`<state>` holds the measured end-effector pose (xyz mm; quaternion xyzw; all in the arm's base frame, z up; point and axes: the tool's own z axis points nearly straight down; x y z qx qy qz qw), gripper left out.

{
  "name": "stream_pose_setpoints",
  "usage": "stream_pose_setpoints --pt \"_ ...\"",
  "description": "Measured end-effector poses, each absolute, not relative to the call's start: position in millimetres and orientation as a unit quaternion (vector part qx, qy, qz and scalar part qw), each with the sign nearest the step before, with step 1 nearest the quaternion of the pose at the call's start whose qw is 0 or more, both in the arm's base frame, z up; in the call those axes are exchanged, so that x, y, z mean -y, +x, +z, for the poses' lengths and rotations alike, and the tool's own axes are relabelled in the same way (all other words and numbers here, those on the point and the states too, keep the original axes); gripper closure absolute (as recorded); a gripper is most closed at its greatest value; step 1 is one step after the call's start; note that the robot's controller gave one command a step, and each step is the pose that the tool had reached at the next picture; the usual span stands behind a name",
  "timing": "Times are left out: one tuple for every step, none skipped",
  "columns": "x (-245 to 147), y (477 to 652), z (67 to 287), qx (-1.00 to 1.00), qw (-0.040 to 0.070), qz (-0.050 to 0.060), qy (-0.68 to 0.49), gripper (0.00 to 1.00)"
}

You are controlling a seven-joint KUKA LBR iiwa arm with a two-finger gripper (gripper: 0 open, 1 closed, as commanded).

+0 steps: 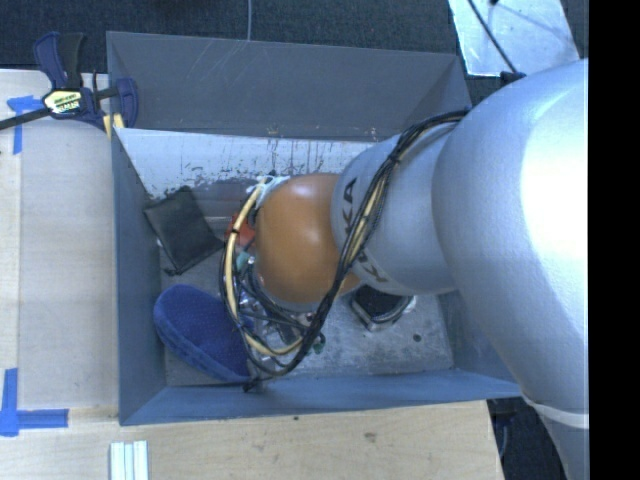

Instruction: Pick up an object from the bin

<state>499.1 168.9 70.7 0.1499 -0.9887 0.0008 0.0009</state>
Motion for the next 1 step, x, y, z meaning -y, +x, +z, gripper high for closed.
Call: stream_pose_setpoints --pt "-168.4 500.9 73.8 0.989 -0.002 0.000 0.149 1.00"
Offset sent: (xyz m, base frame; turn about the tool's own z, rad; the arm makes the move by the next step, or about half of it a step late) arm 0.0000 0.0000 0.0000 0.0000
